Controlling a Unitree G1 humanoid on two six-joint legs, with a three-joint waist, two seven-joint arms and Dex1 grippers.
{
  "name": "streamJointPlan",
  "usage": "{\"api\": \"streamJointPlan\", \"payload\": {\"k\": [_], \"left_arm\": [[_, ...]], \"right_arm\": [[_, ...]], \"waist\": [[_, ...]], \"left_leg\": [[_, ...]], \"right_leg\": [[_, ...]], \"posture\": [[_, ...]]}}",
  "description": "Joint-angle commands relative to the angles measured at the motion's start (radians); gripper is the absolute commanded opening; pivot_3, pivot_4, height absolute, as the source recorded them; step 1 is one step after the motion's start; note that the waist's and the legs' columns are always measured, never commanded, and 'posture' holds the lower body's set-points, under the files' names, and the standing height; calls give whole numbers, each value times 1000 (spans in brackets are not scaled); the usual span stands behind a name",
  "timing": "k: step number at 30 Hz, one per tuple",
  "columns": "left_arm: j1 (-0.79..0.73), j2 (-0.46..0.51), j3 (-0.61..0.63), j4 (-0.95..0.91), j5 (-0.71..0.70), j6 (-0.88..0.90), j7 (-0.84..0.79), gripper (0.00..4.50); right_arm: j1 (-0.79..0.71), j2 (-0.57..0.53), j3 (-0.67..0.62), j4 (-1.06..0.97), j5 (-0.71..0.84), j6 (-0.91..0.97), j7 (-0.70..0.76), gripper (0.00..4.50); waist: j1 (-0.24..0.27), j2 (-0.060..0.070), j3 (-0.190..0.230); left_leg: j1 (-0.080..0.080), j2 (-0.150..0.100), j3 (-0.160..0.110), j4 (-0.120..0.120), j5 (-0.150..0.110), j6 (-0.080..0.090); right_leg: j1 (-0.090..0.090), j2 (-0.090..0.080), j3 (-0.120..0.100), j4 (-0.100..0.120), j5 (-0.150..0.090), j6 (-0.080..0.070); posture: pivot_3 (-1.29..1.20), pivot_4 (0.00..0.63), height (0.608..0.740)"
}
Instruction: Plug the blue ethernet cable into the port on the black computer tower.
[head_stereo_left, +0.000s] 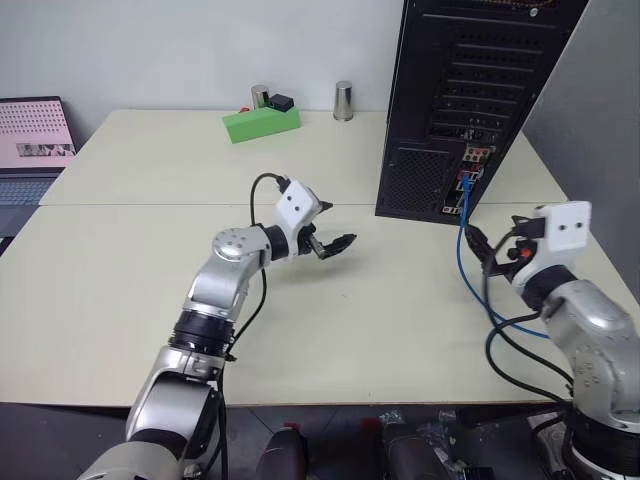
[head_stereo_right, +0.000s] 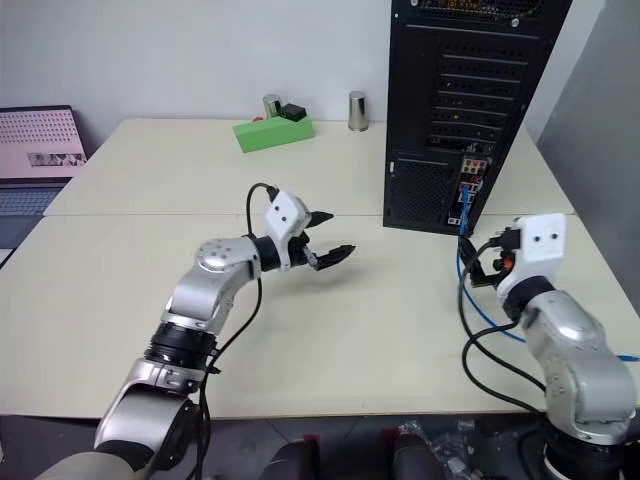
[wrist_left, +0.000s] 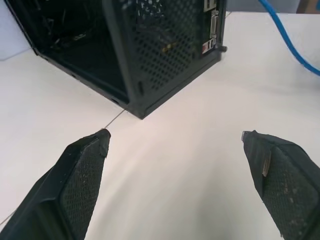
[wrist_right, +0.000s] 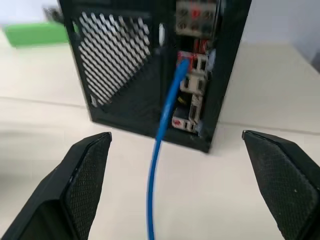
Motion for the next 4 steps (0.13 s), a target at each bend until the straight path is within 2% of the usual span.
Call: {"api": "streamJointPlan", "payload": {"k": [1,4], "left_arm": [[-51,34,39,-1,-46,-29,-72,4500],[-58,45,45,1,-62,-32,-103,4500]], "right_arm": [[-20,-47,-70,-58,100,-29,70,4442],[-33,-75,-72,-42,121,-39,81,4442]], "waist": [[0,0,0],[0,0,0]], "left_leg": [[0,0,0,0,0,0],[0,0,0,0,0,0]], "right_leg": [[0,0,0,0,0,0],[0,0,0,-1,0,0]], "posture": [[0,150,740],[0,150,740]]}}
